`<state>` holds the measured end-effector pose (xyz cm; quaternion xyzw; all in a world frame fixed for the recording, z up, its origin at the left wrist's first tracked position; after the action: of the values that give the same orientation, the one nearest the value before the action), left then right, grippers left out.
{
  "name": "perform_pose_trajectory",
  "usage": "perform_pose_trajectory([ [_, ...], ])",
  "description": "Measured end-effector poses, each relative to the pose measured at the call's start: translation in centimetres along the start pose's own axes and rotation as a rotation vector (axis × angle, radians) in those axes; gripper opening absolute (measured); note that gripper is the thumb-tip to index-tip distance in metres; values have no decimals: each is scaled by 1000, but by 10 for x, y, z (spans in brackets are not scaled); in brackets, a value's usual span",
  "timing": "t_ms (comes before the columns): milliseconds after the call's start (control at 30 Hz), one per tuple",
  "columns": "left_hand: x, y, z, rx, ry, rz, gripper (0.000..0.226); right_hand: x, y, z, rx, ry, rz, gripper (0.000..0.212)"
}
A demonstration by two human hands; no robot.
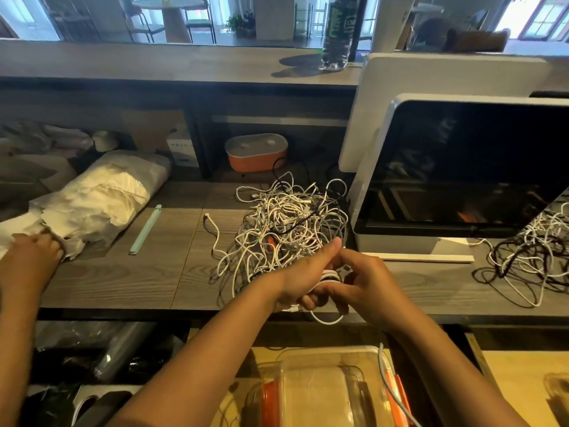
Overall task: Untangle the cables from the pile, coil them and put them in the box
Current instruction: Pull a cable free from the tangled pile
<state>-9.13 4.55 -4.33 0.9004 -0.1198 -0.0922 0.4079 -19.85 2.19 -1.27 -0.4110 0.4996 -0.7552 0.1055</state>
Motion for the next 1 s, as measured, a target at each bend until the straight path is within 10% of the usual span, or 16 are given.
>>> perform_pose_trajectory([
  [200,-1,6,-2,-263,126,-90,42,11,9,0,-8,151,97,9],
  [367,-6,-6,1,-608,761,193,42,12,9,2,-56,273,326,10],
  [500,-2,-5,2,-568,943,259,50,4,12,-2,-175,248,353,10],
  [667,14,-12,12,-295,899,597,48,22,37,-14,-479,-218,-31,18],
  [800,-1,-20,18,-271,556,583,49,36,49,-7,-349,-270,-510,22],
  [1000,-20,-1,14,-466,505,66,51,6,43,-8,-136,17,-21,19],
])
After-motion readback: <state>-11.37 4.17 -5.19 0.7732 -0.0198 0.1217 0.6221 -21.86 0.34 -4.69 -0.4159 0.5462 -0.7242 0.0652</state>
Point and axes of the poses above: each hand's wrist, its own z-axis towards the middle knuckle, its own x-axis out of the back of the hand, y = z × x, the point moved 4 cm from there along z, towards the middle knuckle, and after that the axes turned 11 degrees about x, right-handed, at the moved point
